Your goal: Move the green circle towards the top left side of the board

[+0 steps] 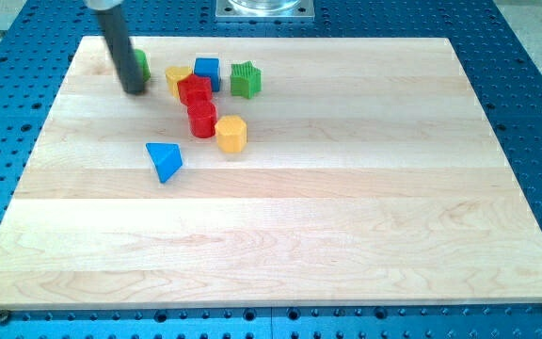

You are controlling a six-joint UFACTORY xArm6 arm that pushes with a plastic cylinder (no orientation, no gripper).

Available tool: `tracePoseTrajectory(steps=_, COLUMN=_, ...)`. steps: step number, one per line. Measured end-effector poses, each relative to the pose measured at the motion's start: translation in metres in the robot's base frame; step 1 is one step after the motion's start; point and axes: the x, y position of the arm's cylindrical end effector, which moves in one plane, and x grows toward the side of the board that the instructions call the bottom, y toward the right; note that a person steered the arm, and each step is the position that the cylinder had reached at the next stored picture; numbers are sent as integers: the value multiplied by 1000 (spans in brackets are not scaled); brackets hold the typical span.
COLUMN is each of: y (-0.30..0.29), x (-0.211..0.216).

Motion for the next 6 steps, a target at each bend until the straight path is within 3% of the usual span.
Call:
tracePoseTrajectory(steps=1, y=3, x=-35)
tracePoseTrajectory(steps=3, y=52, x=-57)
tracePoseTrajectory(steps=4, y=32, x=-73)
tracePoseTrajectory(steps=5, y=-14, x=-49)
tracePoseTrajectory(steps=6, y=-1, x=-45)
